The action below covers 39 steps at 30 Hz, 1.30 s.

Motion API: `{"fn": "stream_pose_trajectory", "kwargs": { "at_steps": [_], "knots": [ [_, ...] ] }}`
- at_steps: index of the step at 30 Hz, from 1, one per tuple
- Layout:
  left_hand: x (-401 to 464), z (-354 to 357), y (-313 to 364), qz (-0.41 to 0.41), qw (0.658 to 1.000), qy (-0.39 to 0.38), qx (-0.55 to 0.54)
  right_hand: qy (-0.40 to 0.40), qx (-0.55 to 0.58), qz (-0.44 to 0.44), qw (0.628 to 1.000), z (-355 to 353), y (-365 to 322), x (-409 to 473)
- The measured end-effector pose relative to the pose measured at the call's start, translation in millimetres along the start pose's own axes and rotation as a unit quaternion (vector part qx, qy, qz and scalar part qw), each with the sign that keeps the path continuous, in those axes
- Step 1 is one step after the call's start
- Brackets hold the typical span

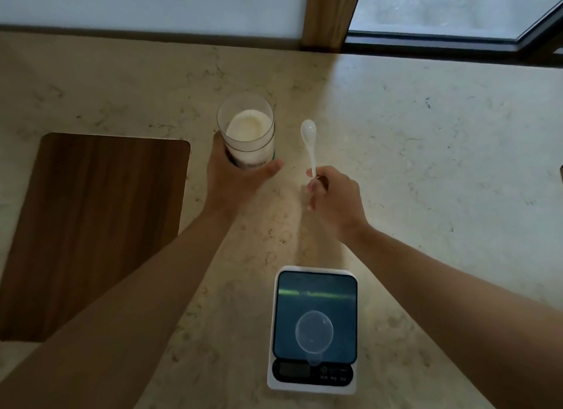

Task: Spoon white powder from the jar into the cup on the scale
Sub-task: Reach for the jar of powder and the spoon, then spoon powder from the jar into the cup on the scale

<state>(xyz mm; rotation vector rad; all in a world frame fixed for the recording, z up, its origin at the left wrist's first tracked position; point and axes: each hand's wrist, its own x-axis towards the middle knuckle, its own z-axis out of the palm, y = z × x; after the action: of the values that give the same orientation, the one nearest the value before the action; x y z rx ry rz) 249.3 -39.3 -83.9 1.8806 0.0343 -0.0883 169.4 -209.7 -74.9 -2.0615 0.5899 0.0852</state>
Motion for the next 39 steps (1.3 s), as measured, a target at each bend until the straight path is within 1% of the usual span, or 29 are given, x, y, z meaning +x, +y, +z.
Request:
{"fn": "stream_pose_trajectory", "kwargs": {
  "at_steps": [3,10,13,15,20,22,24,26,29,32,36,39],
  "knots": [
    [5,2,4,0.002,0.999,0.029,0.014,-0.008,0.001,-0.014,1.000,3,-1,4],
    [9,9,7,0.001,0.999,0.026,0.048,0.008,0.000,-0.028,1.000,-3,-6,10],
    [2,7,8,0.002,0.998,0.028,0.055,0.007,0.031,-0.025,0.999,-11,-8,6],
    [-6,3,11,0.012,0.998,0.025,0.059,0.008,0.049,-0.027,0.998,-18,-10,2],
    [-32,-13,16,0.047,0.996,0.030,0.066,0.031,0.050,-0.058,0.997,-34,-19,-10],
    [-45,-22,23,0.056,0.995,0.035,0.076,0.047,0.040,-0.079,0.995,-42,-27,-20],
    [-59,-30,30,0.063,0.994,0.037,0.085,0.067,0.006,-0.103,0.992,-51,-38,-31],
    [-75,-37,33,0.074,0.993,0.031,0.086,0.084,-0.010,-0.100,0.991,-59,-48,-44],
    [-105,-46,37,0.089,0.990,0.033,0.104,0.097,0.008,-0.083,0.992,-68,-57,-68],
    [-133,-53,41,0.099,0.988,0.025,0.113,0.090,0.037,-0.092,0.991,-77,-64,-99],
    [-165,-61,47,0.097,0.986,0.024,0.131,0.093,0.044,-0.107,0.989,-89,-68,-141],
    [-183,-68,48,0.107,0.984,0.009,0.143,0.092,0.054,-0.112,0.988,-99,-69,-173]
  ]
}}
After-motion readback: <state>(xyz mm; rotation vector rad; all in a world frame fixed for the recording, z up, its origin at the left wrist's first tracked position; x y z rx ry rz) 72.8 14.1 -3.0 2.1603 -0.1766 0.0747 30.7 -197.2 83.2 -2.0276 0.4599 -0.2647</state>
